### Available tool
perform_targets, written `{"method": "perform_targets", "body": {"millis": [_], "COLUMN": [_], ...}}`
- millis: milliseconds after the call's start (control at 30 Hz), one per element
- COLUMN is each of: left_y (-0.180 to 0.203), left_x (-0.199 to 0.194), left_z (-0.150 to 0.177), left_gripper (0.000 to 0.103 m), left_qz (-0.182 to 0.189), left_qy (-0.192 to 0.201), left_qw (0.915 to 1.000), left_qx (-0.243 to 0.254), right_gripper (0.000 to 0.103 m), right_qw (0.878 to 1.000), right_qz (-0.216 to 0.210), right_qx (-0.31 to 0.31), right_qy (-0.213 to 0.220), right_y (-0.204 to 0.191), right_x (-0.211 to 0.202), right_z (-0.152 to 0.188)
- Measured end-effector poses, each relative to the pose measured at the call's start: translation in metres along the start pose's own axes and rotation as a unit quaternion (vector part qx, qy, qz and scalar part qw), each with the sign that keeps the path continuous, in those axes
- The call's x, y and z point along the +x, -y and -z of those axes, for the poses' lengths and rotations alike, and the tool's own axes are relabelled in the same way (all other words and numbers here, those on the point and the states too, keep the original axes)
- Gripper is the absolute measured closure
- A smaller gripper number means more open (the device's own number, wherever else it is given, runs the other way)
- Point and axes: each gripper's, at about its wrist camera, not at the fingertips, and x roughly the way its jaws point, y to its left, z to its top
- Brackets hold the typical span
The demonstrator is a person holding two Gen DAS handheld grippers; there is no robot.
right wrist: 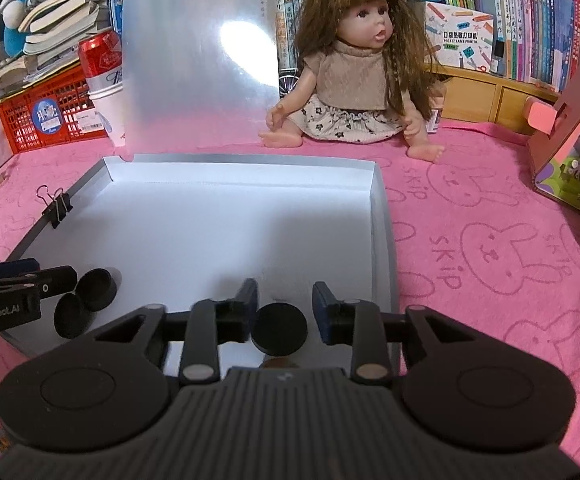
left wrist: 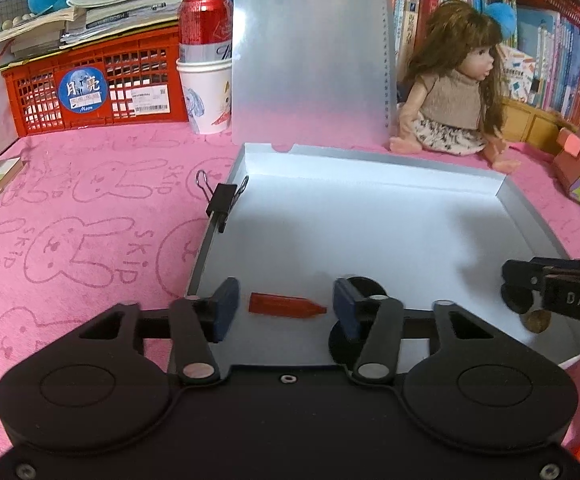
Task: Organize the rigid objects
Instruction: 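Lower and open left tool to drop red item while right tool releases clear lid, then lift both open tools out of the box back over the towel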
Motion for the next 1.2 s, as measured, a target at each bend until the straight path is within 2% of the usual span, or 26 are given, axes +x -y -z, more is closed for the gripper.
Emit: {"method": "perform_targets", "body": {"millis": [67, 167, 333, 433, 767, 1200], "left_y": [0.001, 0.003, 0.005, 0.007, 0.01, 0.017], "left_x": [-0.005, -0.013, -0.028, -0.039, -0.075, -0.11], "left_z": [-0.001, 0.0, 0.001, 0.004, 0.016, 0.046], "left_gripper": [0.04, 0.036, 0.03, 0.028, 0.025, 0.023], "left_qz": [0.003, 0.006, 0.014, 0.017, 0.03, 0.049], "left_qy": [0.005, 0.013, 0.026, 0.038, 0.061, 0.073], "left_qw": [1.0, 0.9999, 0.9996, 0.9991, 0.9975, 0.9958], "left_qx": [0.0, 0.003, 0.005, 0.009, 0.016, 0.026], "right_gripper": [0.048, 0.041, 0.032, 0.031, 0.02, 0.015], "right_qw": [1.0, 1.0, 1.0, 0.999, 0.997, 0.992], "right_qz": [-0.002, -0.003, -0.005, -0.005, -0.014, -0.027], "right_qx": [0.0, 0.001, -0.004, -0.016, -0.042, -0.061], "right_qy": [0.004, 0.012, 0.026, 0.032, 0.069, 0.104], "right_y": [0.0, 0.0, -0.001, -0.004, -0.008, -0.008], "right_x": [-0.003, -0.009, -0.023, -0.03, -0.063, -0.1], "right_z": [0.0, 0.001, 0.004, 0.007, 0.022, 0.051]}}
